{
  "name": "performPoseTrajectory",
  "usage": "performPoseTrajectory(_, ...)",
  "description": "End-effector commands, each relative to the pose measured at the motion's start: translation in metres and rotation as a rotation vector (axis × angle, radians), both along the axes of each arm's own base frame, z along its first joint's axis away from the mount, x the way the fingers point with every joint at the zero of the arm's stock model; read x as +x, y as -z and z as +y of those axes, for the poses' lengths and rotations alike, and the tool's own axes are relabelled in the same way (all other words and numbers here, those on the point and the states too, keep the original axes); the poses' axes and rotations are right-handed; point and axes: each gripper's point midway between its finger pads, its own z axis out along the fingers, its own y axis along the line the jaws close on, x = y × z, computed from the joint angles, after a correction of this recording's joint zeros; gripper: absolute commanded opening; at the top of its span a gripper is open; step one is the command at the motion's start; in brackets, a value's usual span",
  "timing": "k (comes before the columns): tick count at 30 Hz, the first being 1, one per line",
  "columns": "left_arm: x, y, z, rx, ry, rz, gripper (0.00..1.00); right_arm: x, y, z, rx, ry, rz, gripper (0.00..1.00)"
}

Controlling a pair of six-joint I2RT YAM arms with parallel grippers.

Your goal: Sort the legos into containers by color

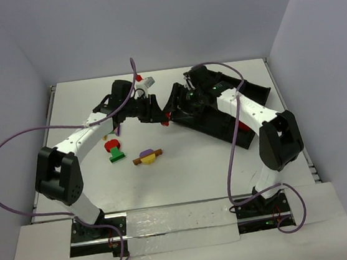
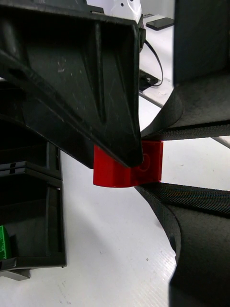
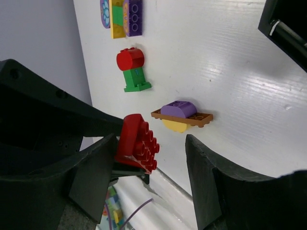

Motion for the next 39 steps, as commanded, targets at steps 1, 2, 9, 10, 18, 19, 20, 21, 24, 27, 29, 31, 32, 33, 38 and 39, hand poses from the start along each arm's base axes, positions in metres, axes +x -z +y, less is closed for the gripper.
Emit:
performPoseTrajectory(1,0.001,-0.017,-0.005,-0.019,0.026,-0.073,0.00,0.009,-0.024,0.015,0.059,-0.036,-0.060,0.64)
performPoseTrajectory(2,0.002,-0.018,-0.004,-0.017,0.023,-0.075,0.00,0.009,-0.023,0.016,0.064,-0.041,-0.058,0.58)
performPoseTrajectory(9,0.006,-0.014,-0.004,-0.001,0.011,-0.075,0.00,0.005,-0.030,0.016,0.084,-0.051,-0.075,0.00)
performPoseTrajectory(10,0.007,-0.015,-0.004,-0.001,0.009,-0.077,0.00,0.006,-0.031,0.016,0.080,-0.045,-0.079,0.00)
performPoseTrajectory(18,0.012,-0.014,0.002,0.045,-0.036,-0.072,0.76,0.018,-0.039,-0.012,-0.038,0.071,-0.156,0.00)
performPoseTrajectory(19,0.012,-0.016,0.004,0.047,-0.043,-0.077,0.90,0.019,-0.039,-0.016,-0.055,0.087,-0.162,0.00)
performPoseTrajectory(20,0.011,-0.019,0.005,0.044,-0.042,-0.086,0.99,0.022,-0.039,-0.024,-0.078,0.112,-0.175,0.00)
performPoseTrajectory(21,0.010,-0.019,0.006,0.048,-0.040,-0.087,0.99,0.023,-0.039,-0.028,-0.090,0.126,-0.180,0.00)
performPoseTrajectory(24,0.010,-0.020,0.007,0.058,-0.046,-0.086,0.99,0.026,-0.041,-0.045,-0.123,0.176,-0.197,0.00)
performPoseTrajectory(27,0.008,-0.026,0.011,0.053,-0.066,-0.097,0.99,0.028,-0.044,-0.066,-0.168,0.225,-0.216,0.00)
performPoseTrajectory(29,0.008,-0.029,0.019,0.069,-0.114,-0.108,0.99,0.028,-0.039,-0.096,-0.263,0.296,-0.227,0.00)
performPoseTrajectory(31,0.006,-0.031,0.031,0.082,-0.166,-0.113,0.99,0.025,-0.041,-0.130,-0.346,0.372,-0.244,0.00)
performPoseTrajectory(32,0.006,-0.031,0.037,0.087,-0.192,-0.109,0.99,0.021,-0.042,-0.148,-0.388,0.412,-0.250,0.00)
performPoseTrajectory(33,0.006,-0.030,0.042,0.090,-0.216,-0.100,0.99,0.017,-0.033,-0.171,-0.442,0.459,-0.238,0.00)
performPoseTrajectory(38,0.006,-0.015,0.078,0.149,-0.356,-0.074,0.99,-0.010,-0.013,-0.254,-0.592,0.651,-0.199,0.00)
performPoseTrajectory(39,0.006,-0.009,0.084,0.168,-0.377,-0.072,0.99,-0.016,-0.009,-0.265,-0.604,0.677,-0.190,0.00)
